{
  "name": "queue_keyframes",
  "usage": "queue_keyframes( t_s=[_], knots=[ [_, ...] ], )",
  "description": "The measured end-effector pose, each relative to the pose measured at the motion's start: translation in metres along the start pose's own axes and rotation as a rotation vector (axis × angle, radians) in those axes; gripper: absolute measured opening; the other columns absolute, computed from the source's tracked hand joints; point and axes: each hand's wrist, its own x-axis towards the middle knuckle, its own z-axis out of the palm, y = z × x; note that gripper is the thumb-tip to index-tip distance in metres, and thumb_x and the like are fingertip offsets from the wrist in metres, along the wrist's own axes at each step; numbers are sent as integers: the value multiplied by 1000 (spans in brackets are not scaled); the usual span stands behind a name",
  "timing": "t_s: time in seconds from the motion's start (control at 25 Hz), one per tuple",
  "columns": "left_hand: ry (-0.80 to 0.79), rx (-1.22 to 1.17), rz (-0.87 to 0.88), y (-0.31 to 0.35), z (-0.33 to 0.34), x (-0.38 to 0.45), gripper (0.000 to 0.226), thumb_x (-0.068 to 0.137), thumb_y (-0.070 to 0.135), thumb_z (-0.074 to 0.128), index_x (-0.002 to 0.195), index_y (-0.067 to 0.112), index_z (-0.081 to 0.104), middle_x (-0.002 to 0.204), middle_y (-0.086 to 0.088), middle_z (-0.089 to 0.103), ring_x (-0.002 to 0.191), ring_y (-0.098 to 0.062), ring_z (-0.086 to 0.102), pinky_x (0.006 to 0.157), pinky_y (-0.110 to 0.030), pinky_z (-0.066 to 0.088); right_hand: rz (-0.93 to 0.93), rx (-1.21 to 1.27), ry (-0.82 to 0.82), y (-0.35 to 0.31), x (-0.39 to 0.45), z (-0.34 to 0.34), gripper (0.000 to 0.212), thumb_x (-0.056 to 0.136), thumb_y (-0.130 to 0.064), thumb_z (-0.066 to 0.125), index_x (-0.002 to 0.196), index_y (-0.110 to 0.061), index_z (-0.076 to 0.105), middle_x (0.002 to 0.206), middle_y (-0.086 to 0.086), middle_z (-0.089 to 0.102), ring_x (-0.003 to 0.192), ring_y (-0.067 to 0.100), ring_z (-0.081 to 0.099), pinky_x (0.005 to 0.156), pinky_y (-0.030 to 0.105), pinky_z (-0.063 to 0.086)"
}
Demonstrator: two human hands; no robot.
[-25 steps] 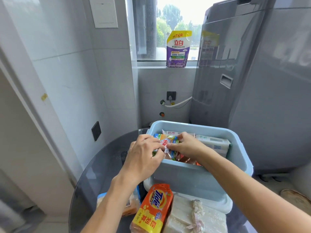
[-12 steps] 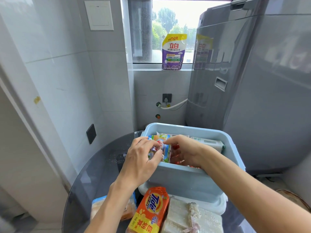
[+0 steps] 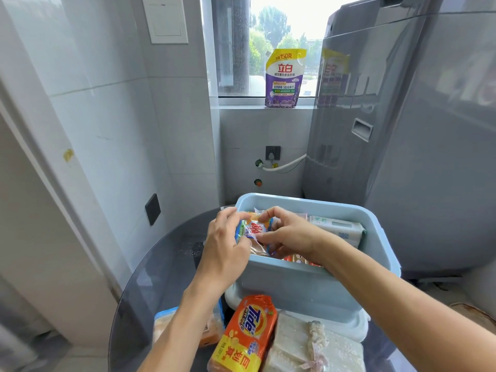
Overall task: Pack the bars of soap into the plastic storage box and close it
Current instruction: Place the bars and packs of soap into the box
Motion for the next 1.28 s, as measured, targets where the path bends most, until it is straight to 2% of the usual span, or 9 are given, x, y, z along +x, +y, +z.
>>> queue_keyframes(
  t_s=[0.2, 0.4, 0.48, 0.6, 0.72, 0.84, 1.0, 1.12, 1.28],
  knots=[
    [-61, -52, -21, 3, -9, 4, 39, 87, 6, 57, 122, 22, 64, 139, 11, 45, 131, -12, 37, 100, -19, 25, -82, -400, 174, -3, -2, 3, 43, 80, -48, 75, 112, -28, 54, 88, 2, 68, 70, 18, 64, 63, 34, 53],
    [231, 127, -60, -15, -46, -17, 33, 84, 27, 63, 117, 28, 59, 118, 8, 56, 107, -13, 57, 86, -29, 43, -610, -669, 703, -6, -30, 7, 22, 87, -25, 64, 108, -22, 59, 97, -4, 65, 88, 20, 58, 72, 31, 41],
    [-169, 375, -159, -37, -67, -31, 47, 70, 43, 66, 116, 37, 57, 111, 13, 59, 102, -13, 60, 81, -32, 47, -802, -736, 660, -5, -46, 20, 15, 85, -25, 59, 100, -22, 59, 94, -4, 67, 84, 22, 55, 73, 35, 44],
    [-886, 756, -349, -59, -61, -57, 85, 53, 50, 79, 129, 32, 45, 117, 6, 56, 105, -21, 57, 80, -41, 52, -696, -761, 442, 4, -52, 29, 13, 87, -22, 64, 99, -20, 63, 97, -4, 69, 87, 23, 56, 78, 39, 47],
    [-744, 941, -189, -64, -39, -66, 65, 50, 45, 81, 103, 26, 50, 95, 3, 57, 85, -23, 60, 62, -35, 43, -454, -420, 379, 4, -45, 12, 5, 86, -17, 68, 89, -22, 69, 87, -10, 71, 81, 12, 64, 68, 25, 48],
    [-507, 762, -306, -52, -48, -53, 57, 45, 57, 70, 90, 31, 48, 82, 10, 59, 75, -17, 59, 58, -33, 38, -252, -164, 389, 8, -45, -7, 10, 83, -16, 69, 76, -22, 72, 75, -4, 75, 68, 11, 65, 58, 26, 49],
    [27, 2, -386, -27, -91, -43, 45, 50, 57, 73, 91, 41, 65, 79, 16, 71, 73, -3, 67, 58, -25, 49, -162, 155, 350, 10, -53, -26, 13, 88, -11, 67, 77, -16, 73, 79, 9, 77, 77, 23, 70, 75, 42, 57],
    [-102, -683, -241, 16, -95, -29, 37, 67, 50, 74, 98, 31, 76, 89, 2, 76, 82, -17, 73, 61, -28, 57, -226, 277, 124, -2, -58, -33, 16, 91, -30, 64, 101, -19, 69, 98, 13, 76, 84, 29, 71, 72, 36, 59],
    [-234, -508, -99, 74, -48, 5, 36, 82, 57, 63, 100, 28, 75, 89, 4, 77, 81, -11, 73, 69, -31, 58, -218, 384, -27, -24, -59, -35, 34, 93, -34, 60, 122, -16, 62, 111, 20, 71, 81, 37, 70, 64, 38, 61]
  ],
)
